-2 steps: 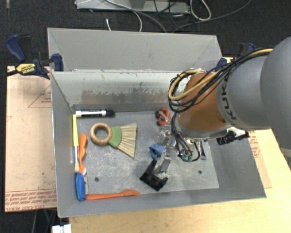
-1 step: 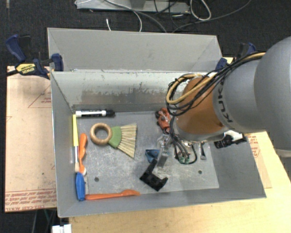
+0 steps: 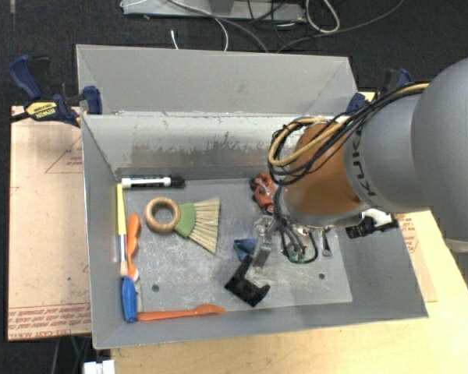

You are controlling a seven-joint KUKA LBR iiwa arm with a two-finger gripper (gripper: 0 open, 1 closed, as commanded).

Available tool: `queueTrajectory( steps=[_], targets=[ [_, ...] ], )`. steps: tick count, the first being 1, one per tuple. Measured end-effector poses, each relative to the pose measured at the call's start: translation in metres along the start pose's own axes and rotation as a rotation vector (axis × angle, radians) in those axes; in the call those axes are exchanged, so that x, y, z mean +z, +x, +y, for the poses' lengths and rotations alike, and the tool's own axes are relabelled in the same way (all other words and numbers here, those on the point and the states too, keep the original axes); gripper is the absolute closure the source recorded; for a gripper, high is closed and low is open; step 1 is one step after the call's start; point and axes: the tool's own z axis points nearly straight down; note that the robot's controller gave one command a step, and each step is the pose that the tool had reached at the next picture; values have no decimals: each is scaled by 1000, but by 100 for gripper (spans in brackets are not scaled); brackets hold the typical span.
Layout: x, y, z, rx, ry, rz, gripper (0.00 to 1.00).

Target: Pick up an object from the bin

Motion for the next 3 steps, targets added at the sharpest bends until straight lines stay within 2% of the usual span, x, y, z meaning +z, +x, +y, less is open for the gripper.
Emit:
queueTrajectory(
  steps=[1, 2, 3],
  targets=[
    [-30, 3, -1, -2, 2, 10, 100],
    [-58, 0, 1, -2, 0, 2, 100],
    [-78, 1, 1, -3, 0, 6, 100]
  ],
)
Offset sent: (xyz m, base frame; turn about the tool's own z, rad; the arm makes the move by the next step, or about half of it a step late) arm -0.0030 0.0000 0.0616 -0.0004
